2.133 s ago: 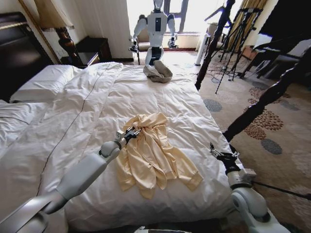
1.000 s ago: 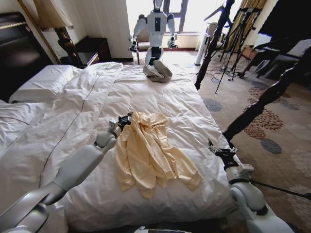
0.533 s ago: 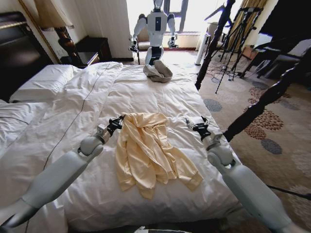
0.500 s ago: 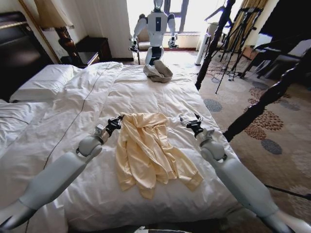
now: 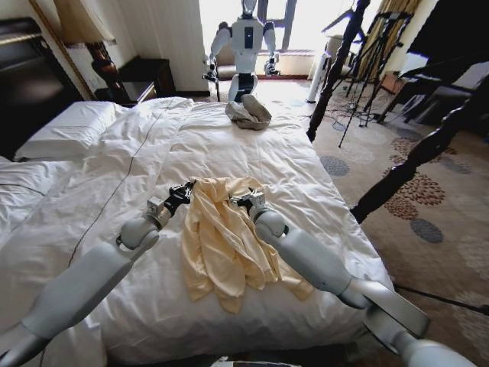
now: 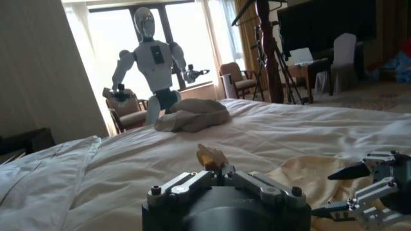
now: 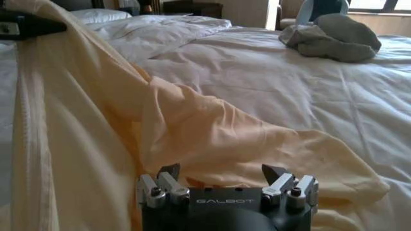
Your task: Pick up the clothes from the bed and hang them on the clothes hanger.
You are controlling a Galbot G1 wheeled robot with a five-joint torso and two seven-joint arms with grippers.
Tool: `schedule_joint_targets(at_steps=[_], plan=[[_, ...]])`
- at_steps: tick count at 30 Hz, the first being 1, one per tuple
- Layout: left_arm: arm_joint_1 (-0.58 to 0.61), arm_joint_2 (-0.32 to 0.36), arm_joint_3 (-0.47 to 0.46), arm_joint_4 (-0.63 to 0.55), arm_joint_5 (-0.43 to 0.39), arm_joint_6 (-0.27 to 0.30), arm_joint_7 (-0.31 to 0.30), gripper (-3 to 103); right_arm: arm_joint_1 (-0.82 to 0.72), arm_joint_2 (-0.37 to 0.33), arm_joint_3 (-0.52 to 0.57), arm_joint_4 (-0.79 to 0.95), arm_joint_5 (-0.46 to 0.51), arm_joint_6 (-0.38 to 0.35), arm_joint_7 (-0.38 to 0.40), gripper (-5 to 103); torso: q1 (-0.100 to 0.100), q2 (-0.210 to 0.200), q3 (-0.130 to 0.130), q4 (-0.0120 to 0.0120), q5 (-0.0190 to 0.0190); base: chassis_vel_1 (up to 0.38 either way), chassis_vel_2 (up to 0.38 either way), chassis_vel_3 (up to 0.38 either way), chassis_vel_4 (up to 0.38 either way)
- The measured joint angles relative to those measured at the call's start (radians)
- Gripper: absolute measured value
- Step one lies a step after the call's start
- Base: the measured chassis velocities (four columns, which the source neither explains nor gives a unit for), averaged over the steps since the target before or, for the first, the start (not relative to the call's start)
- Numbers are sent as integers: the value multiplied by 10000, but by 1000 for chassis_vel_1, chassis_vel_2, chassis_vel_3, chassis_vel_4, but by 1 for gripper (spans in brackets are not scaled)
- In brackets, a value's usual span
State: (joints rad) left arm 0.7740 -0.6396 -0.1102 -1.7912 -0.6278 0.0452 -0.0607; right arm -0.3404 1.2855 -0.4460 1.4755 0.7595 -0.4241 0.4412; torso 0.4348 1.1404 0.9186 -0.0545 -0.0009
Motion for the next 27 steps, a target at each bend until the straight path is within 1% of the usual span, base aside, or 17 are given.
schedule_joint_targets(at_steps=[1, 2, 3, 5, 6, 7, 10, 11, 12, 13, 16, 17, 20, 22, 23, 25, 27], plan=[[2, 1, -16, 0, -11, 0, 2, 0, 32, 134, -81, -88, 61, -243, 56, 84, 0, 0, -1, 0, 1, 0, 0, 0, 0], [13, 1, -30, 0, -27, -1, 3, 0, 57, 226, -134, -167, 133, -431, 124, 79, -1, 1, -2, 0, 2, 0, 0, 0, 0], [13, 1, -30, 0, -27, -1, 3, 0, 57, 226, -134, -167, 133, -431, 124, 79, -1, 1, -2, 0, 2, 0, 0, 0, 0], [58, -37, -41, -1, -50, -2, 5, 0, 107, 440, -187, -522, 306, -688, 310, 68, -1, 0, -2, 0, 3, 0, 0, 0, 0], [67, -57, -42, -3, -52, -2, 8, 0, 114, 515, -167, -676, 320, -694, 342, 63, -1, 1, -2, 0, 3, 0, 0, 0, 0], [67, -57, -42, -3, -52, -2, 8, 0, 114, 515, -167, -676, 320, -694, 342, 63, -1, 1, -2, 0, 3, 0, 0, 0, 0], [96, -158, -42, -3, -54, -4, 12, 0, 117, 872, 114, -1357, 368, -693, 492, 50, 0, 0, -1, 0, 5, 0, 0, 0, 0], [96, -158, -42, -3, -54, -4, 12, 0, 117, 872, 114, -1357, 368, -693, 492, 50, 0, 0, -1, 0, 5, 0, 0, 0, 0], [96, -185, -38, -3, -55, -5, 13, 0, 106, 926, 188, -1446, 403, -693, 604, 44, 0, 0, -1, 0, 5, 0, 0, 0, 0], [96, -202, -36, -3, -55, -6, 14, 0, 58, 926, 286, -1455, 462, -704, 690, 39, 0, 0, -2, 2, 5, 0, 0, 0, 0], [103, -214, -36, -3, -55, -10, 15, 0, -14, 833, 402, -1466, 538, -702, 703, 35, -1, 1, -2, 2, 6, 0, 0, 0, 0], [140, -224, -44, -3, -56, -14, 15, 0, -52, 744, 511, -1523, 599, -679, 680, 26, -1, 1, -2, 1, 5, 0, 0, 0, 0], [192, -240, -62, -24, -58, -18, 16, 0, -99, 678, 621, -1556, 674, -672, 676, 21, -1, 0, -2, 0, 6, 0, 0, 0, 0], [252, -241, -75, -73, -61, -22, 16, 0, -150, 595, 688, -1549, 712, -667, 676, 10, 0, 0, -1, 1, 7, 0, 0, 0, 0], [252, -241, -75, -73, -61, -22, 16, 0, -150, 595, 688, -1549, 712, -667, 676, 10, 0, 0, -1, 1, 7, 0, 0, 0, 0], [285, -236, -85, -99, -69, -30, 14, 0, -172, 524, 714, -1533, 692, -648, 675, 0, -1, 0, -2, 1, 7, 0, 0, 0, 0], [322, -192, -108, -123, -89, -53, 10, 0, -199, 413, 787, -1524, 573, -546, 675, -2, -1, 1, -2, 2, 6, 0, 0, 0, 0]])
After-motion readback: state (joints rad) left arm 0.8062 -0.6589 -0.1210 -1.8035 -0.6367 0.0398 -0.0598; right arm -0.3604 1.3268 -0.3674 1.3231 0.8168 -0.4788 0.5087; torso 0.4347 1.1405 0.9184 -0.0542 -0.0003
